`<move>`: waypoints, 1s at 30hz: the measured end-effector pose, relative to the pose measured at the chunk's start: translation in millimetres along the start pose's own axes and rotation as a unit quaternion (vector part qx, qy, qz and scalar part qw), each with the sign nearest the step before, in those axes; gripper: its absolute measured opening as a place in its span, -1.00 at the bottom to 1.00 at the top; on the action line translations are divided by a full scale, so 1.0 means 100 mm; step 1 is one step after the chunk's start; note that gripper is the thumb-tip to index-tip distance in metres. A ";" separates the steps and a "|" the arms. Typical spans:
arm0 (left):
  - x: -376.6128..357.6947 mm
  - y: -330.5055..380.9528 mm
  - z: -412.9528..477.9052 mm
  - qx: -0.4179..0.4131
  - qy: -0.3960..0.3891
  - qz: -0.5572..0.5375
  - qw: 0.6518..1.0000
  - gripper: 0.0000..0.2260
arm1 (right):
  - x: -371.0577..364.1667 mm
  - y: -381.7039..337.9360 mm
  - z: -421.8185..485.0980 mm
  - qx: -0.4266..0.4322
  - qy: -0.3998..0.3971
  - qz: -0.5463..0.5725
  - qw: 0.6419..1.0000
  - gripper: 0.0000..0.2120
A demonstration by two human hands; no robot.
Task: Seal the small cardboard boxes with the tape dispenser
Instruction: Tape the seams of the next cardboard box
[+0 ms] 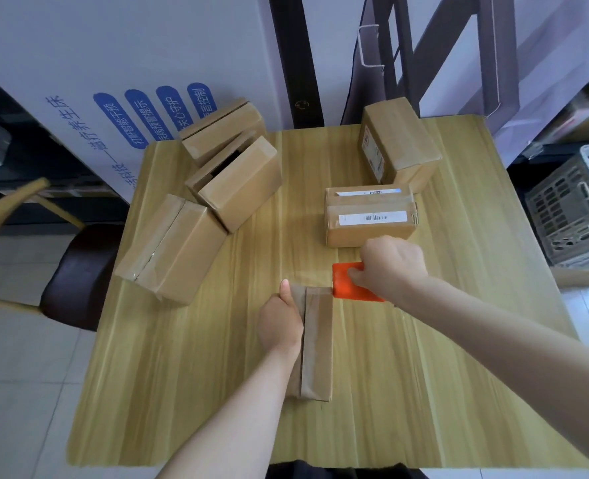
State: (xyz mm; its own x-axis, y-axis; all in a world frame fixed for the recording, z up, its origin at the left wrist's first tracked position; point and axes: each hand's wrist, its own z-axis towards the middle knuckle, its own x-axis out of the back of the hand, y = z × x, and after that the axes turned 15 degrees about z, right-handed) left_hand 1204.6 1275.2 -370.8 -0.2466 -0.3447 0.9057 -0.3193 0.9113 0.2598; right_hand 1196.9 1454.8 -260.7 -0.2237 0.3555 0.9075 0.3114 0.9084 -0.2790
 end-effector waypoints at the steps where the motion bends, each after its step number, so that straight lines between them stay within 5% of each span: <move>1: 0.00 0.00 0.00 0.004 -0.001 0.001 1.000 -0.38 | -0.01 -0.07 0.01 0.013 -0.003 -0.017 1.000 -0.66; 7: -0.01 0.00 0.02 0.020 -0.017 0.012 1.000 -0.41 | -0.48 -0.14 -0.09 0.035 -0.078 -0.054 0.995 -0.81; 12: -0.04 0.10 -0.09 0.115 -0.053 -0.075 0.989 -0.38 | -0.39 0.23 -0.11 -0.037 0.007 0.007 0.999 -0.68; 18: -0.14 0.30 -0.33 0.265 -0.074 -0.287 0.917 -0.43 | -0.11 0.43 -0.18 -0.080 0.086 0.031 0.993 -0.63; 20: -0.13 0.22 -0.31 0.193 0.025 -0.275 0.941 -0.58 | -0.06 0.52 -0.28 -0.095 0.112 0.046 0.988 -0.63; 23: -0.01 0.08 -0.18 -0.171 0.195 -0.198 0.945 -0.69 | -0.04 0.62 -0.44 -0.116 0.126 0.072 0.983 -0.63; 26: 0.00 0.11 0.06 -0.399 0.127 -0.059 0.906 -0.68 | -0.05 0.63 -0.56 -0.144 0.116 0.102 0.978 -0.65; 30: -0.11 0.12 0.22 -0.404 0.005 0.115 0.907 -0.60 | -0.08 0.60 -0.69 -0.163 0.122 0.116 0.972 -0.64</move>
State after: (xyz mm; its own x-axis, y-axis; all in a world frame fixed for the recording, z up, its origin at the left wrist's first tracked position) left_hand 1183.1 1284.6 -385.5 -0.2118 -0.1260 0.9692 0.5164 0.8275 0.2204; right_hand 1281.2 1490.6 -263.2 0.1017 0.4440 0.8902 0.6126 0.6771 -0.4077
